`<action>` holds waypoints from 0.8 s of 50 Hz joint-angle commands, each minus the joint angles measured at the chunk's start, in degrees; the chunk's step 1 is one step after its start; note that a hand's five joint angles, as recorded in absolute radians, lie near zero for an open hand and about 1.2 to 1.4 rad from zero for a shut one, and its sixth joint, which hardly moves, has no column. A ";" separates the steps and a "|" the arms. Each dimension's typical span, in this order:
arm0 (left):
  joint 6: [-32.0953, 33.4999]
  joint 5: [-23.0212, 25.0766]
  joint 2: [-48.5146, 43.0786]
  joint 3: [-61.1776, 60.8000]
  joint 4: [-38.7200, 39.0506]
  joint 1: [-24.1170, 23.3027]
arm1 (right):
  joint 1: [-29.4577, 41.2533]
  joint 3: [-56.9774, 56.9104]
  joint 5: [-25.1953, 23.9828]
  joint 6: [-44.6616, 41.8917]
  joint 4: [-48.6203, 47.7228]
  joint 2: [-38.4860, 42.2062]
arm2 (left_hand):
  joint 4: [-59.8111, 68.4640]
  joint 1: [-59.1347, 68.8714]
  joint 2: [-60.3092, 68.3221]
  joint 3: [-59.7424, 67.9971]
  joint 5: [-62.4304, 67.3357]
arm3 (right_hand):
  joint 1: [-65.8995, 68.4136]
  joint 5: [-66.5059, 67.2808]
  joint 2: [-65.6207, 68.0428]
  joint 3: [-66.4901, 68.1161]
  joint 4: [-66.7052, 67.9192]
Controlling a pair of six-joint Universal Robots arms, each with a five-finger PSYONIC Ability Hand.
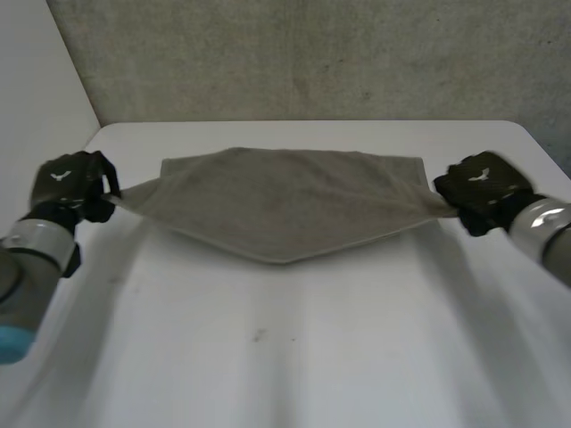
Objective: Fold the towel.
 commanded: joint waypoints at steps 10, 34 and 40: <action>2.19 17.42 26.65 -9.92 -17.09 8.42 | -14.78 1.85 -4.67 -8.28 24.35 -17.46 | 10.12 11.25 10.18 10.23 10.76 | 3.41 2.77 3.56 3.64 2.96; 2.46 2.31 -15.71 13.97 -10.85 -0.81 | -2.57 -16.60 1.39 -2.49 2.66 19.21 | 10.12 11.25 10.18 10.23 10.76 | 3.41 2.77 3.56 3.64 2.96; 2.46 -0.76 -20.73 19.51 -10.32 -1.34 | -0.46 -23.01 5.69 -2.31 0.62 25.45 | 10.12 11.25 10.18 10.23 10.76 | 3.41 2.77 3.56 3.64 2.96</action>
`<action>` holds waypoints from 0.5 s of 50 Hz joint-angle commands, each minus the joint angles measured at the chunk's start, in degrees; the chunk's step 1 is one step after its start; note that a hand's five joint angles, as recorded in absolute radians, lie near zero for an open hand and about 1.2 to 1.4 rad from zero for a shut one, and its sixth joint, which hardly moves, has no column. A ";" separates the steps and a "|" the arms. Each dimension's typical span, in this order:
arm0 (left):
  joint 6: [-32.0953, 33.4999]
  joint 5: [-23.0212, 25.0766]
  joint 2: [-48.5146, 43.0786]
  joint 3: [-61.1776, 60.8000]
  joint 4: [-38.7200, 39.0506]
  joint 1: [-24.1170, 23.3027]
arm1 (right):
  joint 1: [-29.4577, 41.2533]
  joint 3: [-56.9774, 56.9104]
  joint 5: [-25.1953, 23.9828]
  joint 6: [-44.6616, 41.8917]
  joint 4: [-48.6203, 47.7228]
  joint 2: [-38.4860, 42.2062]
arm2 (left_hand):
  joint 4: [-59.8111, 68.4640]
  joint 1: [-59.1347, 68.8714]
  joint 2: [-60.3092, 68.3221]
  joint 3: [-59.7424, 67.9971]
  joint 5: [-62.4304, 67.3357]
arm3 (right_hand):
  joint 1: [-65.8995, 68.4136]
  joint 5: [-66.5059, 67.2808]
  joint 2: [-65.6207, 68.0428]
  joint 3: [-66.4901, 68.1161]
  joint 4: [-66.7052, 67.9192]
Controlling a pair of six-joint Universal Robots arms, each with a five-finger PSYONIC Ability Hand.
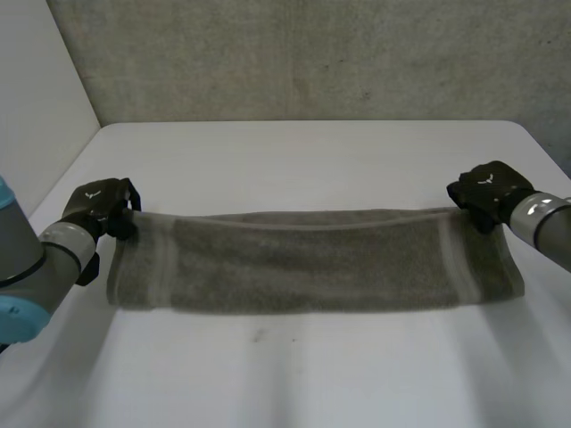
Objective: Fold the towel.
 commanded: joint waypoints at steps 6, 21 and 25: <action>0.04 -3.41 -7.52 8.75 0.38 -2.08 | 2.82 -11.14 5.46 -0.12 -2.45 10.48 | 10.12 11.25 10.18 10.23 10.80 | 3.41 2.77 3.56 3.64 2.96; -0.04 -3.59 -7.44 10.61 -0.06 -3.14 | 4.23 -16.43 3.97 2.08 -3.42 10.13 | -59.88 -58.75 -59.82 -59.77 -59.20 | -66.59 -67.23 -66.44 -66.36 -67.04; -0.31 -3.59 -4.90 10.17 -0.32 -3.22 | 4.23 -14.85 4.23 8.12 -4.21 4.53 | -59.88 -58.75 -59.82 -59.77 -59.20 | -66.59 -67.23 -66.44 -66.36 -67.04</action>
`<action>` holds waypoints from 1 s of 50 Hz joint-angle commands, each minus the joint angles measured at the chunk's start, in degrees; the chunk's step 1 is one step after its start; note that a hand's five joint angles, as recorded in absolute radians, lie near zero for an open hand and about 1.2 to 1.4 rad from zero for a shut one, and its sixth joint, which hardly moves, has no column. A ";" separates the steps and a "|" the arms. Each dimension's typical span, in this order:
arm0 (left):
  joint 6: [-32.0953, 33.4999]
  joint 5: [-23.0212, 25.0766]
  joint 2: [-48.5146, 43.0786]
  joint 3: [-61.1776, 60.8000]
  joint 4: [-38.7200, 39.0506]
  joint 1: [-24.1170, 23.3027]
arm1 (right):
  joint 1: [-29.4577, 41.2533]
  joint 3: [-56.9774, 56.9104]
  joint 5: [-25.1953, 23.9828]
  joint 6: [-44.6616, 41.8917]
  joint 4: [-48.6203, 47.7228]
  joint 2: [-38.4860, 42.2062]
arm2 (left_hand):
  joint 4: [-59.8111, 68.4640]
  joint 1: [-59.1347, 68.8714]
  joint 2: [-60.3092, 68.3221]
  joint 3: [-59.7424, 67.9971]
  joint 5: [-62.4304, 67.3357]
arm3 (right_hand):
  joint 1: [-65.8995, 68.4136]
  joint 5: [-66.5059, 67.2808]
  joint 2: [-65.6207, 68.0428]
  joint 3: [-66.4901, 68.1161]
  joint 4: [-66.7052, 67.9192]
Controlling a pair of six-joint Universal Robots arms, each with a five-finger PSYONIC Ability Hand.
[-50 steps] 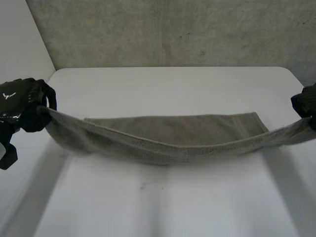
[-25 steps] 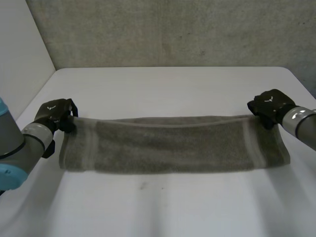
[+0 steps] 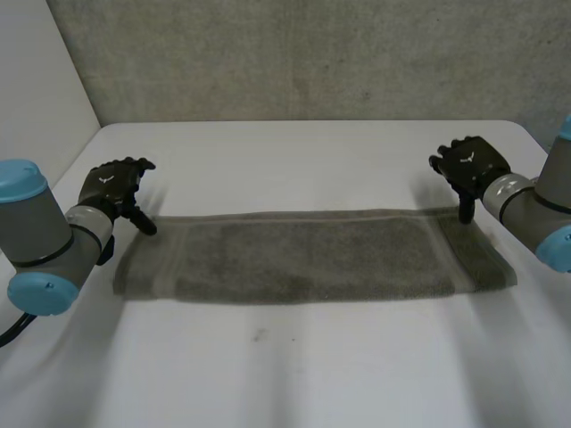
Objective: Fold the towel.
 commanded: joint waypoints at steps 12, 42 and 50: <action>0.08 0.11 14.52 -10.09 -0.25 -0.28 | -0.37 17.25 1.03 12.81 0.90 -20.43 | -3.35 -3.68 -3.30 -3.29 -4.07 | -4.14 -3.32 -4.37 -4.14 -4.97; -0.27 0.38 24.10 -24.95 9.59 -1.51 | -8.72 45.29 -1.26 6.04 -14.04 -20.35 | -3.35 -3.68 -3.30 -3.29 -4.07 | 23.19 24.01 22.96 23.19 22.36; -0.27 0.46 24.28 -26.00 9.85 -1.60 | -9.52 44.84 -1.17 4.19 -16.15 -17.97 | -3.35 -3.68 -3.30 -3.29 -4.07 | 42.54 43.35 42.31 42.54 41.71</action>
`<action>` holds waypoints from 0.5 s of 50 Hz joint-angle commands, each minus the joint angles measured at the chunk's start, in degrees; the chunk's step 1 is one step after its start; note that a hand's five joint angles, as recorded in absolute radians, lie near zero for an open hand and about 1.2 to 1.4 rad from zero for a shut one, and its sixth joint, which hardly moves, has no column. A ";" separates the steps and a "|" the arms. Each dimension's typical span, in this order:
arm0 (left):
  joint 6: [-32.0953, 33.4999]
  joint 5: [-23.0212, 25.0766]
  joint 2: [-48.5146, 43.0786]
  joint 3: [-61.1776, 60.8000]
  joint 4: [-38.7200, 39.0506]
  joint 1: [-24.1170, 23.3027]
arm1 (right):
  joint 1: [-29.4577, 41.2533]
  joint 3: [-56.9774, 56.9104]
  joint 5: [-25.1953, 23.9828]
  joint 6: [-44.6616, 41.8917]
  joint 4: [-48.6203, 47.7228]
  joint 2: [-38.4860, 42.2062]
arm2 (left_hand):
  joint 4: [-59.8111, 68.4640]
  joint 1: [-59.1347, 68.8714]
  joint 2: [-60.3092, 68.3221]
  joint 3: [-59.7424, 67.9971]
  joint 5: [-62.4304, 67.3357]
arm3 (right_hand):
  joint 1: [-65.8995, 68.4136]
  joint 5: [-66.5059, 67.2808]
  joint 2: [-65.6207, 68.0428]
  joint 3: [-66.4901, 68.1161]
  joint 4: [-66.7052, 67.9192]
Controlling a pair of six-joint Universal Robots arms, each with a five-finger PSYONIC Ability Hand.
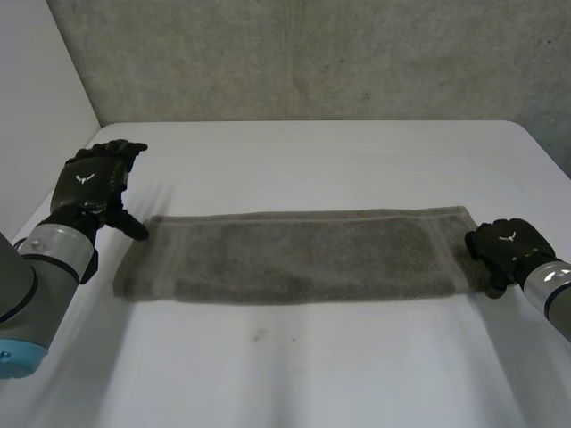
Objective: Fold the towel.
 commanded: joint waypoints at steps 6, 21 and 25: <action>-0.09 -0.03 0.15 -0.91 0.14 -0.26 | -3.62 -1.45 1.55 -1.73 -3.36 0.98 | 0.18 -0.07 0.50 0.43 -1.68 | 41.76 41.48 42.81 41.97 41.90; -0.27 0.06 0.24 -0.91 0.14 -0.08 | -23.41 -10.93 1.21 -11.84 6.46 0.01 | 0.18 -0.07 0.50 0.43 -1.68 | 41.76 41.48 42.81 41.97 41.90; -0.18 0.06 0.32 -1.25 0.14 -0.17 | -16.77 -12.43 0.94 -8.35 10.08 -5.06 | 0.18 -0.07 0.50 0.43 -1.68 | 41.76 41.48 42.81 41.97 41.90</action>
